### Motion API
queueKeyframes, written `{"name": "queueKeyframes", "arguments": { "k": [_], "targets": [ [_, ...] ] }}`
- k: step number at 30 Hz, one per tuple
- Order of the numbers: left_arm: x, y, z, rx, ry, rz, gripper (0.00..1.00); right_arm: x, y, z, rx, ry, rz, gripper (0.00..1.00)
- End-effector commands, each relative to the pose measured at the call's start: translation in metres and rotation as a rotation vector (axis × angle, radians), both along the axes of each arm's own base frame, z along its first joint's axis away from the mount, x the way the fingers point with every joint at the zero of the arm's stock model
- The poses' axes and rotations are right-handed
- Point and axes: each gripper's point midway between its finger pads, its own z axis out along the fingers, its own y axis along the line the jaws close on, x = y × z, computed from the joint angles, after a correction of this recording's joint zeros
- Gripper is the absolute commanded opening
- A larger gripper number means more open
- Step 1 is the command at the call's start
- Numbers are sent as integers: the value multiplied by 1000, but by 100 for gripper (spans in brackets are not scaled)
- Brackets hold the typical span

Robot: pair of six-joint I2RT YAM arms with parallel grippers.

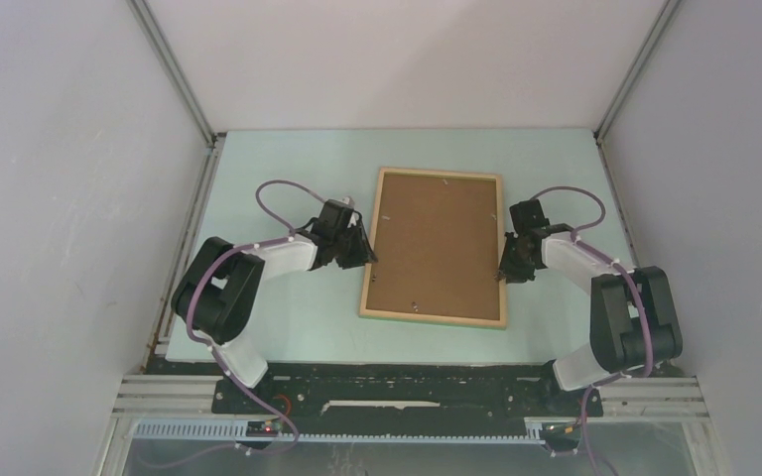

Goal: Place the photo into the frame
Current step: Install the photo frame at the center of the board.

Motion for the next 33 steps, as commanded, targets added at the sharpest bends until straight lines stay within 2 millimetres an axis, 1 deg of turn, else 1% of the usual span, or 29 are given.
{"name": "queueKeyframes", "arguments": {
  "k": [1, 3, 4, 5, 8, 9, 10, 14, 18, 19, 22, 24, 26, 29, 31, 32, 33],
  "targets": [
    [-7, 5, -5, 16, -5, -15, 37, 12, -5, 2, -32, -28, -32, 21],
    [-8, 5, -7, 16, -2, -14, 37, 10, -7, 3, -45, -27, -29, 21],
    [-8, 5, -7, 16, 0, -15, 37, 10, -9, 4, -58, -30, -28, 23],
    [-8, 5, -7, 16, 0, -14, 37, 10, -9, 5, -59, -33, -19, 27],
    [-10, 6, -7, 14, -5, -15, 37, 9, 2, 10, -9, -43, 36, 44],
    [-10, 6, -8, 14, -4, -14, 37, 8, 5, 9, 5, -42, 46, 48],
    [-11, 6, -9, 15, -1, -14, 36, 7, 8, 8, 21, -37, 63, 49],
    [-11, 5, -10, 14, 4, -28, 36, 4, 6, -4, 11, 17, 68, 50],
    [-12, 3, -10, 1, 2, -29, 36, 1, 4, -3, -6, 26, 52, 49],
    [-13, 3, -10, 0, 5, -30, 36, 1, 1, -4, -22, 26, 41, 49],
    [-13, 3, -11, 3, 6, -32, 35, 1, -18, -2, -88, 23, -15, 49],
    [-12, 5, -11, 8, 1, -28, 35, 7, -26, 2, -106, -6, -37, 45],
    [-13, 6, -12, 10, 2, -24, 35, 12, -23, 3, -73, -17, -35, 37],
    [-13, 5, -13, 7, 7, -26, 35, 16, -21, 2, -59, -6, -33, 19],
    [-12, 4, -12, 5, 6, -27, 35, 19, -19, 2, -56, -13, -31, 3],
    [-12, 4, -12, 4, 4, -30, 34, 19, -18, 2, -53, -15, -25, 0],
    [-12, 3, -11, 4, 2, -33, 34, 20, -17, 1, -50, -16, -21, 0]
  ]
}}
